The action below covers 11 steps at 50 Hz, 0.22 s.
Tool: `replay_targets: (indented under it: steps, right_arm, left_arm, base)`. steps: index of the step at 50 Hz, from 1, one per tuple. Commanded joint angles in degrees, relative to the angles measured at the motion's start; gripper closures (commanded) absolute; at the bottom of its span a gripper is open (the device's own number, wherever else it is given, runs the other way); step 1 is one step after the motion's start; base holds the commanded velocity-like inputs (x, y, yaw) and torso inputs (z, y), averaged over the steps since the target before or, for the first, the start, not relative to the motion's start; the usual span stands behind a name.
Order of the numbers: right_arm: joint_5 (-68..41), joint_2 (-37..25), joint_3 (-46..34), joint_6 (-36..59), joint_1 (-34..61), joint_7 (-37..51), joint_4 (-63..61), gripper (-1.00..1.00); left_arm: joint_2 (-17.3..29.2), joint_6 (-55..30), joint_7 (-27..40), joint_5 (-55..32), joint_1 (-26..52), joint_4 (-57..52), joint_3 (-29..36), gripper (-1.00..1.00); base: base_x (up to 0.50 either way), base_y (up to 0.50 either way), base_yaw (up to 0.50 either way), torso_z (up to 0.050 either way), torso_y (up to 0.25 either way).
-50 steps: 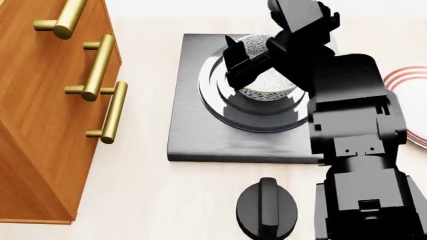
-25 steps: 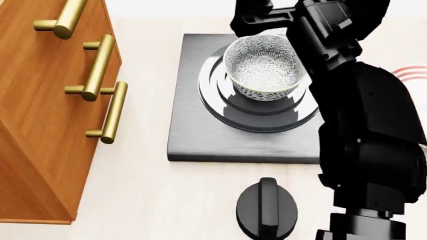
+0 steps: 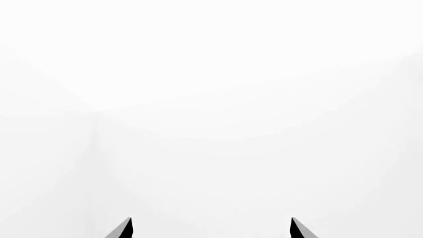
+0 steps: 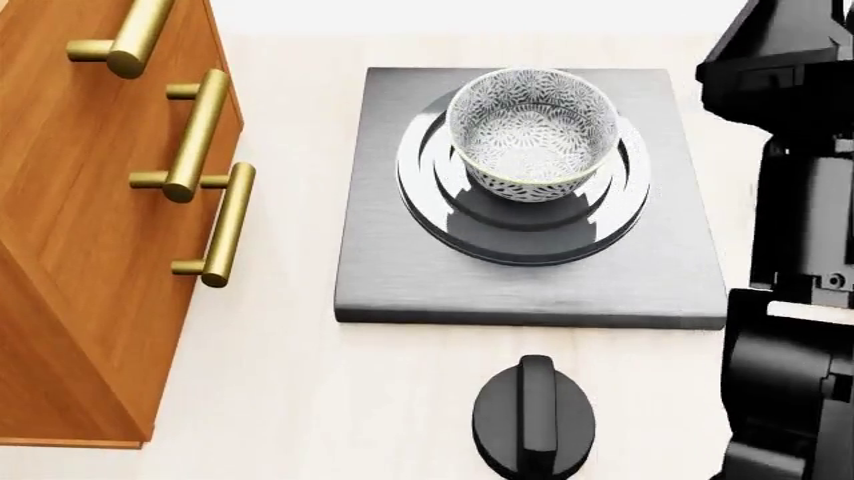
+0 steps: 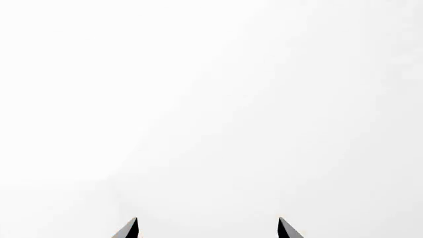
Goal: Put the bowl on the stove.
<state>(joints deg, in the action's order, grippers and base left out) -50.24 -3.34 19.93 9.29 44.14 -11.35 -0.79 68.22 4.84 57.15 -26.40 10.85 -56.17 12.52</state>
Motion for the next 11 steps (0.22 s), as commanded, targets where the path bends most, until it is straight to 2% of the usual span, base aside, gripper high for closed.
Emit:
replay_targets:
  steps: [1,11]
  right_arm:
    - [-1.89,1.17,5.33,-6.17,-6.29,6.61,-8.79,-1.0]
    - [-5.91,2.51,6.45,-11.25,-6.64,11.09,-7.99,-1.0]
  left_arm:
    - [-1.08,1.89,-2.01,0.37,0.16,0.61,-1.21,-1.0]
    - [-1.2,2.67,-2.18,0.06,-0.14,1.19,-1.44,-1.0]
  base:
    - [0.0,0.0,0.0,0.0,0.0]
    - [0.0,0.0,0.0,0.0,0.0]
